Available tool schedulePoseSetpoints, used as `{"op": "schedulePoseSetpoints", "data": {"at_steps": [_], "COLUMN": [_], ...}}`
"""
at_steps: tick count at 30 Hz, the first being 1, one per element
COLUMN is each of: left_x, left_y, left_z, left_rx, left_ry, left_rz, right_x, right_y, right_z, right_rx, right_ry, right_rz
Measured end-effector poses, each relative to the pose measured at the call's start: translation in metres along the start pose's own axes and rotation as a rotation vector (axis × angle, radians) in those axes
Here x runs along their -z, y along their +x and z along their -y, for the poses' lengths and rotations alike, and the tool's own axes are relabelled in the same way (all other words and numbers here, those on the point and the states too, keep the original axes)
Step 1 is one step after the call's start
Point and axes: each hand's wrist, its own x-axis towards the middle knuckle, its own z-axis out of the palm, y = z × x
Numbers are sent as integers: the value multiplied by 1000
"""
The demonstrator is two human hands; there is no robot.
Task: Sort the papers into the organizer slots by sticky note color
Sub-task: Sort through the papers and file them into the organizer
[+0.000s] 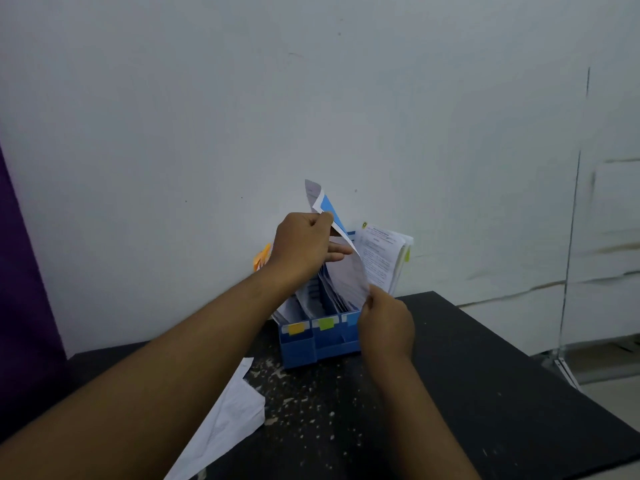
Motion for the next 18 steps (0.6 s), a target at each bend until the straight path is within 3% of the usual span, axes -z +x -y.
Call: {"op": "schedulePoseSetpoints", "data": {"at_steps": [6, 11, 18], "left_x": [-15, -26, -40], "left_y": [16, 29, 46], "left_z": [-9, -11, 0], "left_rx": [-106, -256, -400], "left_ry": [-8, -15, 34], "left_rz": [-17, -31, -31], "right_x": [-5, -15, -33], "right_y": [25, 38, 55], "right_z": [-14, -32, -43], "right_rx": [53, 122, 125], "right_ry": [94, 214, 275], "right_rz": [-180, -438, -543]}}
